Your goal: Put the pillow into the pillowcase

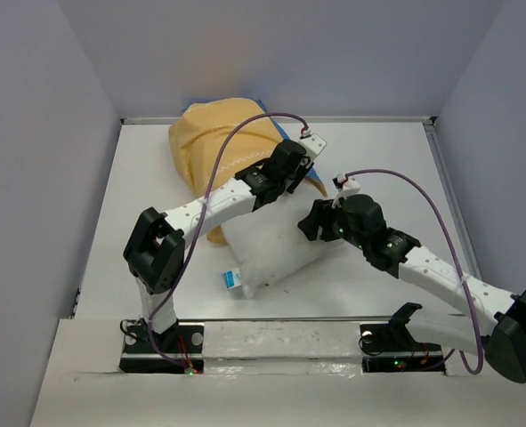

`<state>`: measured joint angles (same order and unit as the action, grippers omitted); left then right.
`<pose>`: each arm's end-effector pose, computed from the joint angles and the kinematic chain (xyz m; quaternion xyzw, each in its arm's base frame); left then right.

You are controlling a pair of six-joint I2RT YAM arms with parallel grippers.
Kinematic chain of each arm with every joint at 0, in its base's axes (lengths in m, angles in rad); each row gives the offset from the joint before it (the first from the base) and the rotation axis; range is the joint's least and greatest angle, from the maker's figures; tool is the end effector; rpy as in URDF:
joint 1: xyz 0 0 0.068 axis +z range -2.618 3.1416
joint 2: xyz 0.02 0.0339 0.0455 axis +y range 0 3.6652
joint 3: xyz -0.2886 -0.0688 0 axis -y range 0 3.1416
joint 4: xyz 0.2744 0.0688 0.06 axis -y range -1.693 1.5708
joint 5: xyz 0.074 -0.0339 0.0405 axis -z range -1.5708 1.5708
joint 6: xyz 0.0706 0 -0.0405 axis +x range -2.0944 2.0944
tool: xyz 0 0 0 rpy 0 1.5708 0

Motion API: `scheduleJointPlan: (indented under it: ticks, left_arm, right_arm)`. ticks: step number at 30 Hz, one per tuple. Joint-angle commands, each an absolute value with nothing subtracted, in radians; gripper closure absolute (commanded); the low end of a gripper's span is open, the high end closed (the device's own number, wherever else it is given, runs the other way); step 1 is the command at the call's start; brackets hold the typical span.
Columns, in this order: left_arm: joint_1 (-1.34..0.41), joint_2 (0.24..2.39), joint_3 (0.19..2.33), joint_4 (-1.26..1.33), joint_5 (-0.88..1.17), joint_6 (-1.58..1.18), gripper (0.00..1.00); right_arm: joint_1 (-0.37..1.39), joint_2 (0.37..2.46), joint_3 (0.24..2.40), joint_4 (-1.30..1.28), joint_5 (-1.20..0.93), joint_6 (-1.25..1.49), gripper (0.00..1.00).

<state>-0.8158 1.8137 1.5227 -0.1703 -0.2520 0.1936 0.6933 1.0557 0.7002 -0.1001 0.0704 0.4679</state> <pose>0.3534 -0.3499 0.3090 0.3498 0.7702 -0.0583 0.5302 0.2229 0.1787 0.2618 -0.0769 0.8447 0.2651 0.4585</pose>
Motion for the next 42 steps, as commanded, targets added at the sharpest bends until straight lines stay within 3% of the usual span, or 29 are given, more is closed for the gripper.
scheduleJointPlan:
  ticks: [1, 4, 9, 13, 16, 17, 18, 21, 25, 28, 30, 34, 40, 42]
  left_arm:
    - [-0.801, 1.773, 1.565, -0.094, -0.284, 0.169, 0.72]
    - [-0.787, 1.705, 1.545, -0.039, -0.244, 0.112, 0.93]
    - [-0.778, 1.637, 1.519, -0.021, -0.157, 0.026, 1.0]
    - [-0.778, 1.615, 1.513, -0.018, -0.017, -0.063, 1.0]
    - [-0.779, 1.608, 1.503, -0.008, 0.111, -0.113, 1.0]
    - [-0.778, 1.606, 1.5, 0.021, 0.139, -0.133, 1.0]
    - [-0.778, 1.602, 1.499, 0.04, 0.162, -0.173, 1.0]
    - [-0.778, 1.592, 1.508, 0.078, 0.306, -0.266, 1.0]
    - [-0.784, 1.568, 1.497, 0.161, 0.402, -0.432, 1.0]
    - [-0.813, 1.531, 1.456, 0.209, 0.381, -0.523, 1.0]
    - [-0.822, 1.473, 1.383, 0.244, 0.309, -0.592, 1.0]
    - [-0.857, 1.456, 1.318, 0.203, 0.29, -0.623, 1.0]
    - [-0.966, 1.517, 1.313, 0.143, 0.235, -0.617, 0.99]
    - [-0.973, 1.509, 1.293, 0.152, 0.218, -0.603, 0.71]
  right_arm:
    - [0.689, 1.054, 0.724, -0.084, 0.098, 0.439, 0.18]
    - [0.689, 1.086, 0.768, -0.117, 0.208, 0.419, 0.07]
    - [0.689, 1.169, 0.839, -0.123, 0.368, 0.39, 0.0]
    - [0.689, 1.303, 0.861, -0.029, 0.197, 0.374, 0.02]
    - [0.68, 1.324, 0.791, 0.2, -0.025, 0.406, 0.48]
    - [0.68, 1.316, 0.758, 0.281, -0.056, 0.423, 0.69]
    - [0.68, 1.306, 0.74, 0.341, -0.083, 0.461, 1.0]
    - [0.68, 1.27, 0.675, 0.617, -0.237, 0.454, 1.0]
    - [0.68, 1.218, 0.632, 0.791, -0.278, 0.41, 1.0]
    - [0.68, 1.184, 0.586, 0.929, -0.296, 0.361, 1.0]
    - [0.68, 1.113, 0.531, 0.994, -0.153, 0.37, 1.0]
    - [0.614, 1.12, 0.532, 0.942, 0.058, 0.396, 1.0]
    - [0.542, 1.226, 0.526, 0.835, 0.13, 0.596, 1.0]
    - [0.506, 1.207, 0.502, 0.793, 0.129, 0.662, 1.0]
